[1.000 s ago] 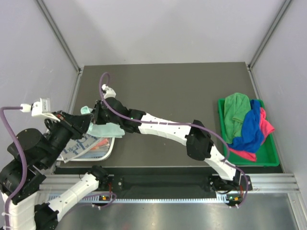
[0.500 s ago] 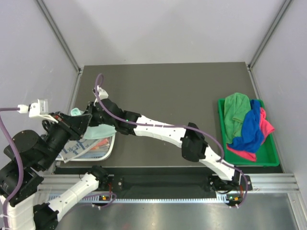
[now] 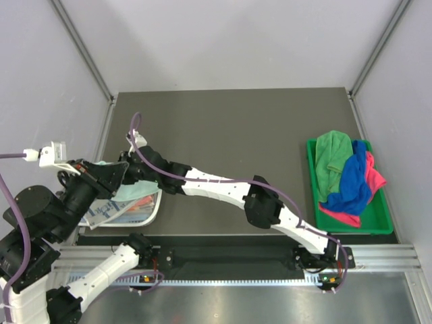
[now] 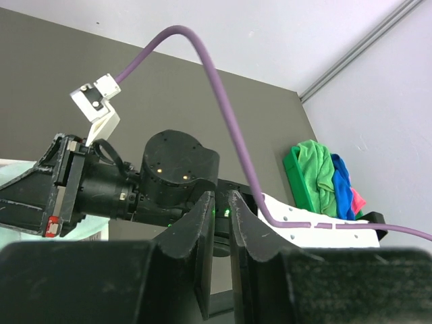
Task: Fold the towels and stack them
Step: Neatly place the folded towel into the bin
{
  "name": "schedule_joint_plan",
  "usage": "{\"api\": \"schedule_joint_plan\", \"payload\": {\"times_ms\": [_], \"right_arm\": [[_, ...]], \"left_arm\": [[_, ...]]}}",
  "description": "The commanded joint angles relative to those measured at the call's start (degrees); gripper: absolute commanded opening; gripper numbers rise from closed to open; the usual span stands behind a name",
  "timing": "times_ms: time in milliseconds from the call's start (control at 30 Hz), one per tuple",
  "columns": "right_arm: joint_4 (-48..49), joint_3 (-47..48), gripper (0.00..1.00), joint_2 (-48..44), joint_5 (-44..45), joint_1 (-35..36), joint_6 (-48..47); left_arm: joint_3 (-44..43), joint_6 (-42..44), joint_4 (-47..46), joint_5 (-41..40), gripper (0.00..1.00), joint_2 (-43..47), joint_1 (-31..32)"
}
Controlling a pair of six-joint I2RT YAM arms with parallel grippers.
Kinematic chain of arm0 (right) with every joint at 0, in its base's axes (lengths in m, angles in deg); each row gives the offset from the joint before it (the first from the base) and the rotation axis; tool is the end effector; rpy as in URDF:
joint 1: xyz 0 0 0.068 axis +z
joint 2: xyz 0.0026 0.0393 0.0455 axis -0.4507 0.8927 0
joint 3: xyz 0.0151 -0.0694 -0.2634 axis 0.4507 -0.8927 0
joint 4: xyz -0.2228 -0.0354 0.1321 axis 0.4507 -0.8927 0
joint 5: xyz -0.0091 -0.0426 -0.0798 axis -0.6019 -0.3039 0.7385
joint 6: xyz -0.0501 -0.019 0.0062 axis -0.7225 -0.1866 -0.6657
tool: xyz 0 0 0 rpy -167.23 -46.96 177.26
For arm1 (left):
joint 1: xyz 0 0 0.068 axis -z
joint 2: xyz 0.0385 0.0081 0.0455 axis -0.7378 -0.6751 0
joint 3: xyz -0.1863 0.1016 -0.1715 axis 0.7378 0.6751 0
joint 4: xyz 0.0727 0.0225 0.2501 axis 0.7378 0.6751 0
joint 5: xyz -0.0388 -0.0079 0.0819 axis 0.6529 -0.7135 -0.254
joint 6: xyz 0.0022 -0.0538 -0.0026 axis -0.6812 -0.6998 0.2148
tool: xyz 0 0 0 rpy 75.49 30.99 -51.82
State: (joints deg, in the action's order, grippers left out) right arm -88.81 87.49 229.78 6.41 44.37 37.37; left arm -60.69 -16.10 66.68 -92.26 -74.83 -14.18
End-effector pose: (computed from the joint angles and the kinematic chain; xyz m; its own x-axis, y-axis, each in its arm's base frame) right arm 0.1895 0.5606 0.2803 -0.8347 0.1563 -0.5281 -0.4779 0.2707 0.8356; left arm 0.0071 0.0063 0.4865 -0.2382 -0.4700 -0.8499 0.2206 0.8260 -0.5187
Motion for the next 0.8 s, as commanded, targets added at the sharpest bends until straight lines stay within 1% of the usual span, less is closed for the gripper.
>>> {"api": "schedule_joint_plan", "payload": {"times_ms": [0, 100, 233, 533, 767], "right_arm": [[5.54, 3.74, 0.00, 1.27, -2.35, 1.44, 1.85], [6.25, 4.79, 0.00, 3.11, -3.84, 1.44, 2.90], [6.25, 4.89, 0.05, 4.09, -4.55, 1.53, 3.78], [6.77, 4.97, 0.03, 5.49, -5.43, 2.06, 5.02], [7.12, 5.06, 0.05, 6.90, -6.31, 2.50, 6.16]], "left_arm": [[0.26, 0.50, -0.66, 0.77, 0.19, 0.58, -0.14], [0.53, 0.32, -0.75, 0.59, 0.20, 0.66, -0.14], [0.97, 0.14, -1.10, 0.68, 0.20, 0.84, -0.14], [1.93, -0.38, -1.54, 0.77, 0.20, 1.10, -0.14], [2.73, -0.38, -1.71, 0.68, 0.20, 1.46, -0.14]]}}
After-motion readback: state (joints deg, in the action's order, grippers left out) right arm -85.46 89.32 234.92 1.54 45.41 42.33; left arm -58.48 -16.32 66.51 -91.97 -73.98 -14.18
